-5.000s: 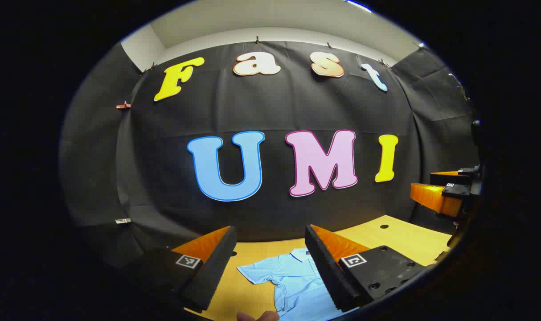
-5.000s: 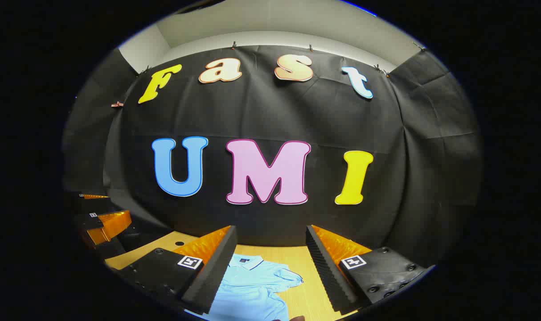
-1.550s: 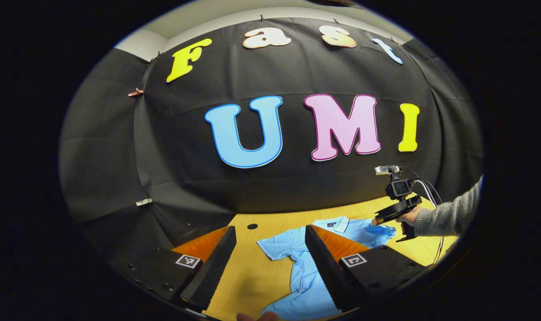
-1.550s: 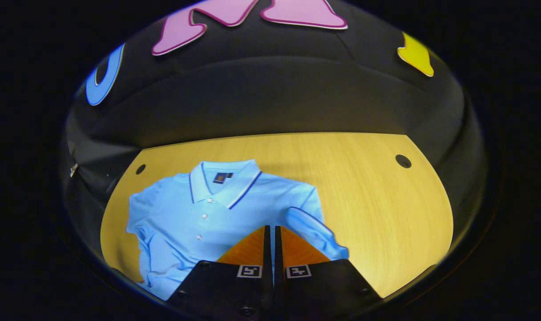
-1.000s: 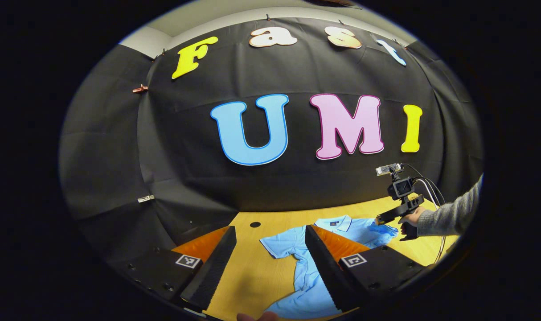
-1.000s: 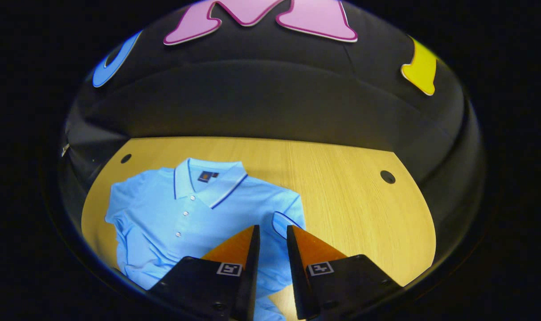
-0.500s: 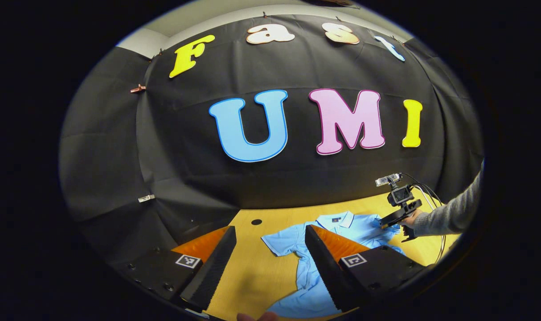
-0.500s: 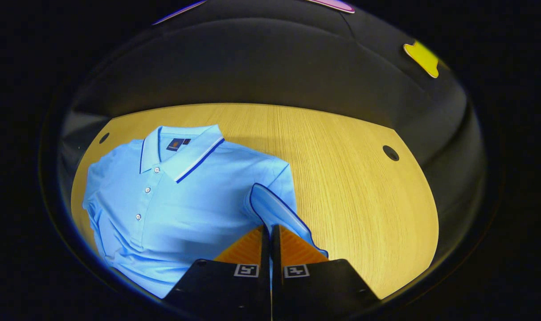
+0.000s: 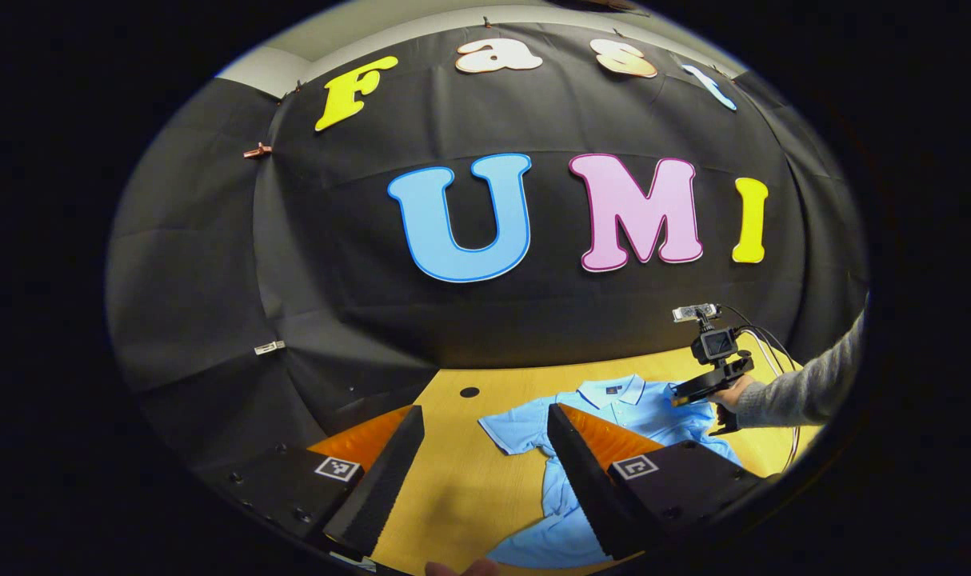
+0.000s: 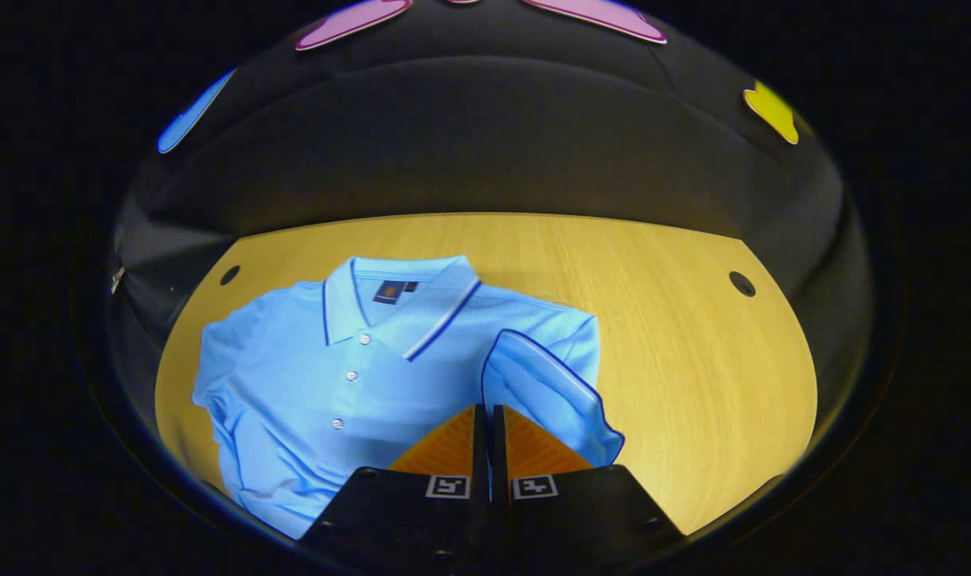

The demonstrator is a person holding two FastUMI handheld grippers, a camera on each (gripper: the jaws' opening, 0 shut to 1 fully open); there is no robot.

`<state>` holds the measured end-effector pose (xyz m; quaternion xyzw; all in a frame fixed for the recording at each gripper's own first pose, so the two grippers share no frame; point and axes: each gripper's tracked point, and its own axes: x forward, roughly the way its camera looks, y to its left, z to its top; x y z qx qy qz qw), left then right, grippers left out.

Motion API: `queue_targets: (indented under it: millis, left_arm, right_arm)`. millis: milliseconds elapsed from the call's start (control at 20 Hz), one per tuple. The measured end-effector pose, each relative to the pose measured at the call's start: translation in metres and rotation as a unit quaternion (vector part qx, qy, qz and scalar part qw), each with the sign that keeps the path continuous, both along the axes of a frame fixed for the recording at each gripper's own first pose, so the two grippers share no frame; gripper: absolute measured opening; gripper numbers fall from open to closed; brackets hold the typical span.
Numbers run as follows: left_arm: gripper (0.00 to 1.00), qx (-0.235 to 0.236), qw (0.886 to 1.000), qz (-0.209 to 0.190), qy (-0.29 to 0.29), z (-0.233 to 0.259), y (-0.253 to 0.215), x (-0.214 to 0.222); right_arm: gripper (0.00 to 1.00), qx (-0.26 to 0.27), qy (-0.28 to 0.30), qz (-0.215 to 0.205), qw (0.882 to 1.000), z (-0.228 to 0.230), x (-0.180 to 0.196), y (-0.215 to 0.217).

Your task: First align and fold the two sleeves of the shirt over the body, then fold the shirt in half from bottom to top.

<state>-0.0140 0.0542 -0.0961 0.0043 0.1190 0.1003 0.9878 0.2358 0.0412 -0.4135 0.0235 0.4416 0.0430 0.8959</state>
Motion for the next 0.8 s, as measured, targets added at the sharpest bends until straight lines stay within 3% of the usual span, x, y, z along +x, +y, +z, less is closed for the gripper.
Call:
queue_targets:
  millis: [400,650,800]
  left_arm:
    - [0.99,-0.004,1.0,0.012,0.005,-0.006,0.015,-0.006]
    - [0.98,-0.022,1.0,-0.001,0.013,-0.019,0.014,0.009]
    - [0.99,-0.04,0.999,-0.019,0.028,-0.037,0.01,0.042]
  right_arm:
    - [0.05,0.027,0.011,0.056,0.998,-0.001,-0.014,0.085]
    - [0.05,0.01,0.003,0.068,0.998,-0.002,-0.015,0.091]
    - [0.06,0.033,-0.02,0.067,0.997,0.017,-0.016,0.09]
